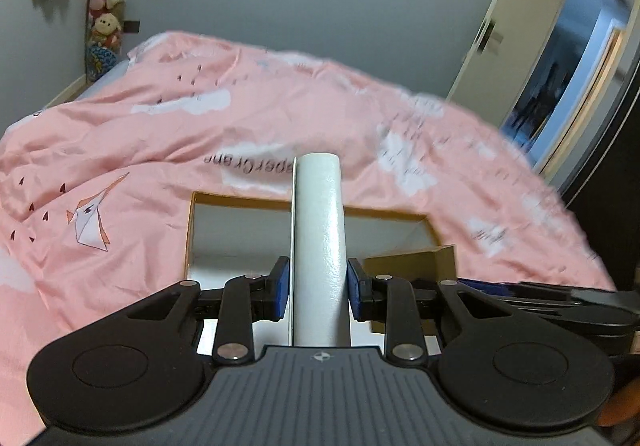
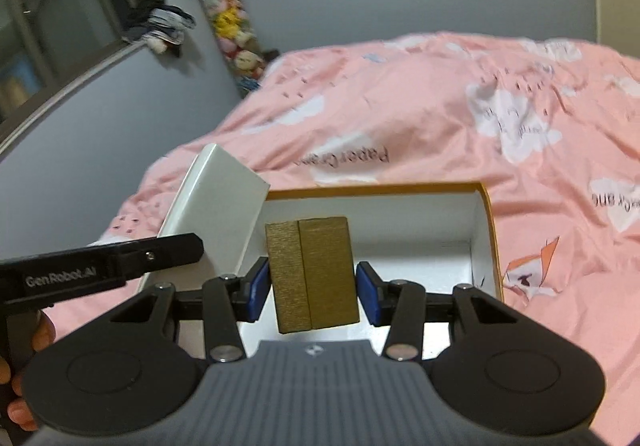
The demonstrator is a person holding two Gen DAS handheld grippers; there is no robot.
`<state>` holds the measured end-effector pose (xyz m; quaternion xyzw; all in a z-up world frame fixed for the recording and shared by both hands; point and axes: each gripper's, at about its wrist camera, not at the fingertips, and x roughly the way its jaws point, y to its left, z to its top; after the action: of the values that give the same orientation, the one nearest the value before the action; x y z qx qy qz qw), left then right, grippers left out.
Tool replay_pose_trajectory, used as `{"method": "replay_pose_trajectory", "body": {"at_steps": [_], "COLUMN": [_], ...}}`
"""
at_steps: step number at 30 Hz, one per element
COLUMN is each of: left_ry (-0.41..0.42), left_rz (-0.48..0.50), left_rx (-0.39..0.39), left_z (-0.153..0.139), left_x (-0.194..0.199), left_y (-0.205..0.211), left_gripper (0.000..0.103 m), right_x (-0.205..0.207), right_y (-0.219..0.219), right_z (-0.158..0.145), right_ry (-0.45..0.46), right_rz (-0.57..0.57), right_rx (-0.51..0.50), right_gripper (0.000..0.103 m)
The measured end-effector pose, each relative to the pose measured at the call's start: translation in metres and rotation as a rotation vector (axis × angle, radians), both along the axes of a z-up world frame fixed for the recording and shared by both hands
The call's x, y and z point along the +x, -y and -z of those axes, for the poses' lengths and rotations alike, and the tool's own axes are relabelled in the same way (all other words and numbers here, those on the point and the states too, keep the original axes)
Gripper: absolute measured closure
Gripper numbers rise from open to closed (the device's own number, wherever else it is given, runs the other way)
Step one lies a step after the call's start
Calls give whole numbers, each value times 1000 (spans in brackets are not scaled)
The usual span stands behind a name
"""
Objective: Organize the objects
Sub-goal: 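Carry the white box and gold cube over the shoebox with both grippers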
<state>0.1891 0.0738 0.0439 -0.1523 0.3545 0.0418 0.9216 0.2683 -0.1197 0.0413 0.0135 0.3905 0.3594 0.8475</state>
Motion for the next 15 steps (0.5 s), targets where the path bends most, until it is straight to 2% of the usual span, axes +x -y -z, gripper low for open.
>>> {"method": "replay_pose_trajectory", "body": {"at_steps": [4,10,15], "left_ry": [-112,-264,-371], "left_rz": [35,53,61], "left_rx": [25,123,304], "left_z": [29,67,89], "left_x": [29,57,72], "left_y": [-2,7,24], "left_gripper": [70,70,70], "right_x": [19,31,39], "right_y": [-5,-6,-4], "right_z": [27,57,74], "right_ry": [-67,-131,-145], "right_rz": [28,29,26], "right_rx": [-31,-55,-73], "right_gripper": [55,55,55]}}
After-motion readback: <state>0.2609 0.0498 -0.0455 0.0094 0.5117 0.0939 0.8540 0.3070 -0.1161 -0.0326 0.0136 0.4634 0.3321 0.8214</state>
